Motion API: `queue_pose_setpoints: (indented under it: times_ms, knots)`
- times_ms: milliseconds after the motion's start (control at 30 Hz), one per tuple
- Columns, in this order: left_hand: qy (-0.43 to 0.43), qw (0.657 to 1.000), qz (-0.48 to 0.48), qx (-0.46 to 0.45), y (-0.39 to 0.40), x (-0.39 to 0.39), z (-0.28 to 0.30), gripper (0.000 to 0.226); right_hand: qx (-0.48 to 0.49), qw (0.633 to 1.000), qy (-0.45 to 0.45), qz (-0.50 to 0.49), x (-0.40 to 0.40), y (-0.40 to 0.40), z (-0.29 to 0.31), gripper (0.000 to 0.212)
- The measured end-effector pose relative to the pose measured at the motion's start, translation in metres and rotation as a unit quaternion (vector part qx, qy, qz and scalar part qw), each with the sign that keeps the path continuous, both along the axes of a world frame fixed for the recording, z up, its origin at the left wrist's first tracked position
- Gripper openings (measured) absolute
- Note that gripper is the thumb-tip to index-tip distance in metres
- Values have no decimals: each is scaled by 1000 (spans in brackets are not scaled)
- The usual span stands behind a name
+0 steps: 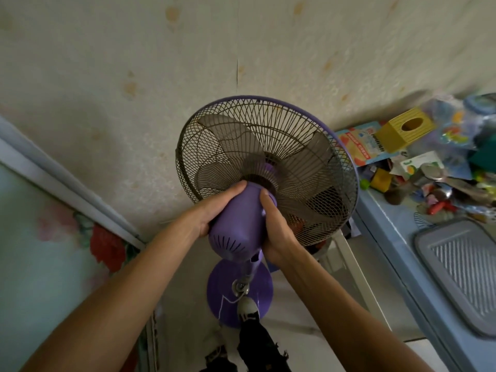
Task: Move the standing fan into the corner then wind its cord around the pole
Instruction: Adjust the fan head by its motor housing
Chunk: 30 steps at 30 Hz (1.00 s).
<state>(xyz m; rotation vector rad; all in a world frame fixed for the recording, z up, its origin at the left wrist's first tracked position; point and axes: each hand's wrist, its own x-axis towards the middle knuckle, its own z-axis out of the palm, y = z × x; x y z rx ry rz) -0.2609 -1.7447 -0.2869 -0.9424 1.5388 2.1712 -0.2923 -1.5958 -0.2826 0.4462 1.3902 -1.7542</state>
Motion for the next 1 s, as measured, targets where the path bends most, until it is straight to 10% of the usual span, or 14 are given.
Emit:
queue_pose_setpoints:
  times_ms: [1000]
  knots:
    - [58,981,-170,-71,-27,-65,8,56,-75,976,-27,-202,-10,-14,3,89]
